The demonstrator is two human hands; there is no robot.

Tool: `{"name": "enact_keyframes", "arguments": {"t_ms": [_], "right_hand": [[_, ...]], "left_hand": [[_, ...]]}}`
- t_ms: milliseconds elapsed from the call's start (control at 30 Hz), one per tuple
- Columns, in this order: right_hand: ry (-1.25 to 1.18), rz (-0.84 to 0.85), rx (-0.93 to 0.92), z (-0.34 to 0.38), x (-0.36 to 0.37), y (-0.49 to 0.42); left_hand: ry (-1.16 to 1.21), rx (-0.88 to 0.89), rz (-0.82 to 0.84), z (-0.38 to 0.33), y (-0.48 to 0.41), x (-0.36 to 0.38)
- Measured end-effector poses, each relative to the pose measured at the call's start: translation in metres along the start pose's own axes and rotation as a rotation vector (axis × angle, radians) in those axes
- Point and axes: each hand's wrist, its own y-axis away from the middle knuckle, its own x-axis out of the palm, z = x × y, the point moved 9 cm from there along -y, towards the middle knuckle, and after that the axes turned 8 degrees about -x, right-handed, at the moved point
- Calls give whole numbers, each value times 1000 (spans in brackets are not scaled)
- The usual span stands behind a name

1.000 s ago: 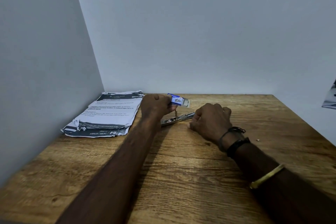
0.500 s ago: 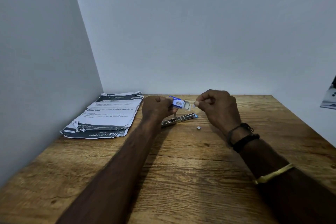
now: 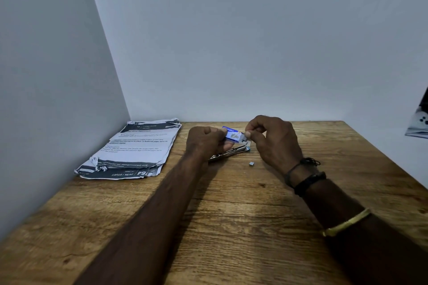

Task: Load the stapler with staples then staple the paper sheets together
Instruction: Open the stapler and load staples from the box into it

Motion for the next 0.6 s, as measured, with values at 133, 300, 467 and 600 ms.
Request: {"name": "enact_keyframes", "arguments": {"t_ms": [133,300,467,600], "right_hand": [[26,17,0,-2,1,0],[31,21,-8,-2,1,0],[33,37,-6,-4,5,0],[27,36,-1,-6,6,1]], "left_hand": [[6,-2,6,1,-1,1],[35,-18,7,2,-3,1],[39,-22,11,3,-4,1],[49,-31,19,4,-4,2]]}}
